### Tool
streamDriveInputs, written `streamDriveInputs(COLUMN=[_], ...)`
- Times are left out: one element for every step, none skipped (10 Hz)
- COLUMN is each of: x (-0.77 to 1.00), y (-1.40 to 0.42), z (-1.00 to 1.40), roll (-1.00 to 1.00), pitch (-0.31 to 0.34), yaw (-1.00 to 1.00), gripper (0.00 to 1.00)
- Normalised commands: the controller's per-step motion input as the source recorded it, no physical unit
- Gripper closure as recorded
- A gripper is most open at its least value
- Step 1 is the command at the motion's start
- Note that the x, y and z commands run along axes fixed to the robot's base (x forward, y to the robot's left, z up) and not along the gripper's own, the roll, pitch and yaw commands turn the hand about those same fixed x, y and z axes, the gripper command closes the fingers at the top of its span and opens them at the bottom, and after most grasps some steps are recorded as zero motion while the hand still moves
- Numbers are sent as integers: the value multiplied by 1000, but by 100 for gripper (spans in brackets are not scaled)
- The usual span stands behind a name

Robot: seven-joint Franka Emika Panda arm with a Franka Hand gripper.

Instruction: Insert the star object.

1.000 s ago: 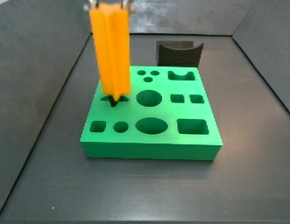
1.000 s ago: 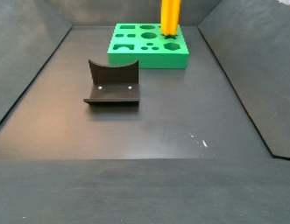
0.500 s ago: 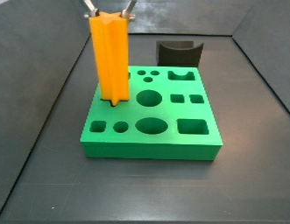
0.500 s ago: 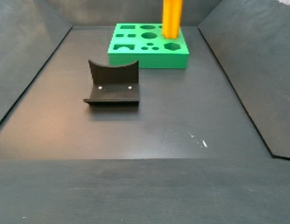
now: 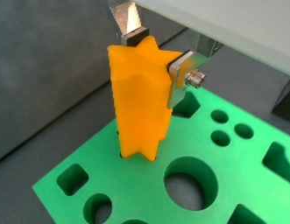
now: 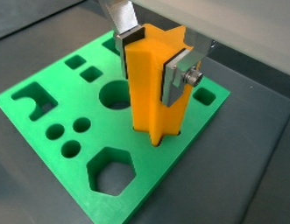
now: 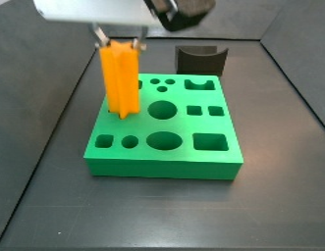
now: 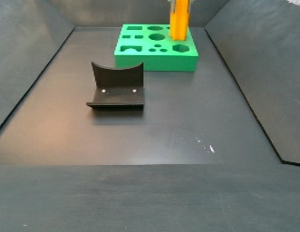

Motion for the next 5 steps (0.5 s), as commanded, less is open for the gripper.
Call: streamDriveInputs(x=[89,0,0,0,0], y=[-26,-23,-17,49,0], z=[-386,-354,-394,0,0], roll=[129,184,216,-47,0], pitch=[0,0,0,0,0], yaw=[0,9,109,0,0], gripper=[100,100,100,100,100])
